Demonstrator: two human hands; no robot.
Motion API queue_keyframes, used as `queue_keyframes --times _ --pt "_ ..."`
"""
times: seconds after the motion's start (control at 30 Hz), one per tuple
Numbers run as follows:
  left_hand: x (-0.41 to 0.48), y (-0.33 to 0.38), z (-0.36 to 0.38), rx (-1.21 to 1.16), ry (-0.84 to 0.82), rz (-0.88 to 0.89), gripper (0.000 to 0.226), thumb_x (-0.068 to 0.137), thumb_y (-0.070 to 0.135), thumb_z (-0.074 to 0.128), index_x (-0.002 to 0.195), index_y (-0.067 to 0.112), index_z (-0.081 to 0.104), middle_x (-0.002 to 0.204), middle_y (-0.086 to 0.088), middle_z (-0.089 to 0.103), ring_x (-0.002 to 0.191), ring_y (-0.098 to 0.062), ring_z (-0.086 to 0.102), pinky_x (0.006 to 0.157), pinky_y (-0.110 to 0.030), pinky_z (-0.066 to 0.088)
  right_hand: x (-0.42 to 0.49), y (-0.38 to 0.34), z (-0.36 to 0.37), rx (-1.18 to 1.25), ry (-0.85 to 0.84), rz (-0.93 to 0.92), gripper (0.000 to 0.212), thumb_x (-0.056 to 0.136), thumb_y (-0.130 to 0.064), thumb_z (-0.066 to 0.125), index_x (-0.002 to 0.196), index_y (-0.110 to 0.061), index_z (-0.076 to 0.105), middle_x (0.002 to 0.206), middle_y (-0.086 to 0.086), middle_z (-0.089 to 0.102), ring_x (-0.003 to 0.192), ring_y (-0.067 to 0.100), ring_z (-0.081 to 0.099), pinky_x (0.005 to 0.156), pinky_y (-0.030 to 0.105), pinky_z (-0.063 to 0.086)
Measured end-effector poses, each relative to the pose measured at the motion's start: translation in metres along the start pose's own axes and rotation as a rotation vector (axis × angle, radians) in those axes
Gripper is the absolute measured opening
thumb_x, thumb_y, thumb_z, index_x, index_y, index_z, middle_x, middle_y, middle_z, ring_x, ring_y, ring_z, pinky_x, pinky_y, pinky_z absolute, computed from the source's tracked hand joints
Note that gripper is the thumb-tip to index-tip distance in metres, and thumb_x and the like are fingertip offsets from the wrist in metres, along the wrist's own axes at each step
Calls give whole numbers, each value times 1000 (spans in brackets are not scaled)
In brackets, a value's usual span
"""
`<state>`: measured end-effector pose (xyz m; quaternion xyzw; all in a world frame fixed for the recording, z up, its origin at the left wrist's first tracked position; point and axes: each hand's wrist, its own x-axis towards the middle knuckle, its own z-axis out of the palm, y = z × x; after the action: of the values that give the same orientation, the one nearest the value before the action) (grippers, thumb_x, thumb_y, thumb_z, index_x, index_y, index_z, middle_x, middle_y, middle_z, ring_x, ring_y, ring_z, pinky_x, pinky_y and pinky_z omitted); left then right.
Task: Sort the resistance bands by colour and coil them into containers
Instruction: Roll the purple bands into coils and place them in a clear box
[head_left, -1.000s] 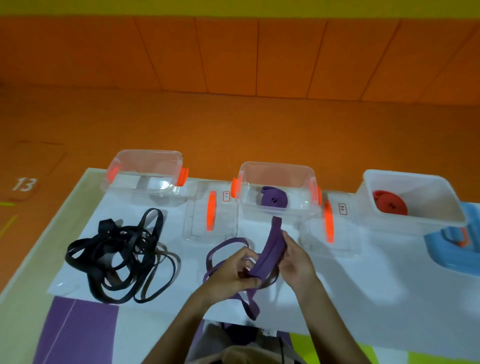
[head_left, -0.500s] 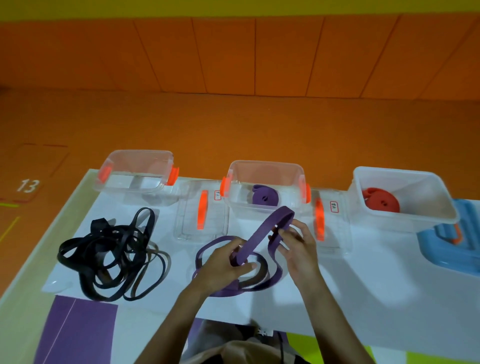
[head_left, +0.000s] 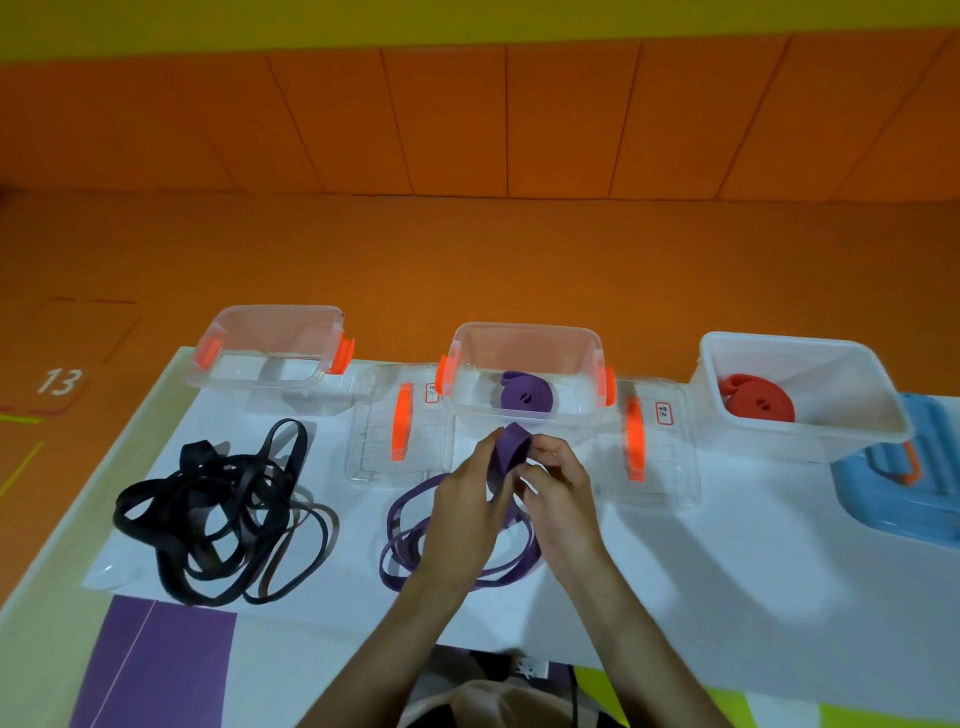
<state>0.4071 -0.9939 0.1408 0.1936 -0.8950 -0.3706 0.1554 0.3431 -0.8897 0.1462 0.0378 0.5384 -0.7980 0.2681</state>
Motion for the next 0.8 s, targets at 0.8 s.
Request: queue_keyframes --times 0.8 --pt "5 6 -4 -231 -49 158 22 99 30 73 110 45 62 106 29 70 100 -2 68 84 -7 46 -19 -32 -21 -182 104 -159 15 94 -9 79 94 0 68 99 17 76 95 30 78 83 40 66"
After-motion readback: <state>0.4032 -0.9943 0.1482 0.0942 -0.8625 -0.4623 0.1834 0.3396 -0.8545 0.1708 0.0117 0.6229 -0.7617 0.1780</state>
